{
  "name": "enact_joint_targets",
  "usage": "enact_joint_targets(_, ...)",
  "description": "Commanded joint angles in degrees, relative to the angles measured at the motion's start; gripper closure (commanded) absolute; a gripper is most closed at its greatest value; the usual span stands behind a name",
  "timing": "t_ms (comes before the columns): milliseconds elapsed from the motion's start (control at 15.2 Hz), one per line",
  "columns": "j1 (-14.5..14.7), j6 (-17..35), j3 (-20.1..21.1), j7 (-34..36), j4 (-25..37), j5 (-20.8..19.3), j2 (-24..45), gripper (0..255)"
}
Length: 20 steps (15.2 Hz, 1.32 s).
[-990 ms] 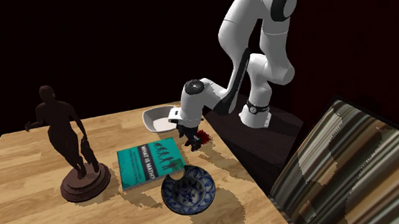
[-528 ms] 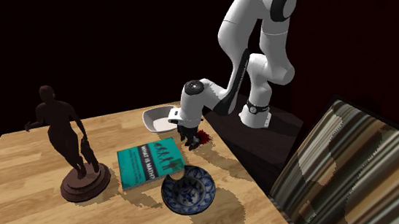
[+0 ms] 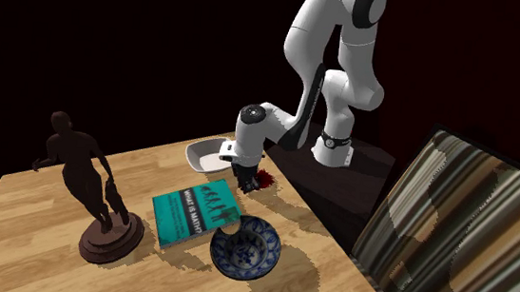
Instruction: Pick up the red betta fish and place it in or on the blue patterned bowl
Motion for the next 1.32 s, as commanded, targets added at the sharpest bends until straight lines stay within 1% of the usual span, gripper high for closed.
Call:
enact_joint_targets(0, 0.0, 0.0, 0.0, 0.0, 0.0, 0.0, 0.0, 255)
enact_joint_targets(594, -0.1, -6.7, 0.6, -2.3, -0.2, 2.0, -7.0, 255)
enact_joint_targets(1254, 0.0, -14.5, 1.0, -4.5, 0.8, 3.7, -13.9, 255)
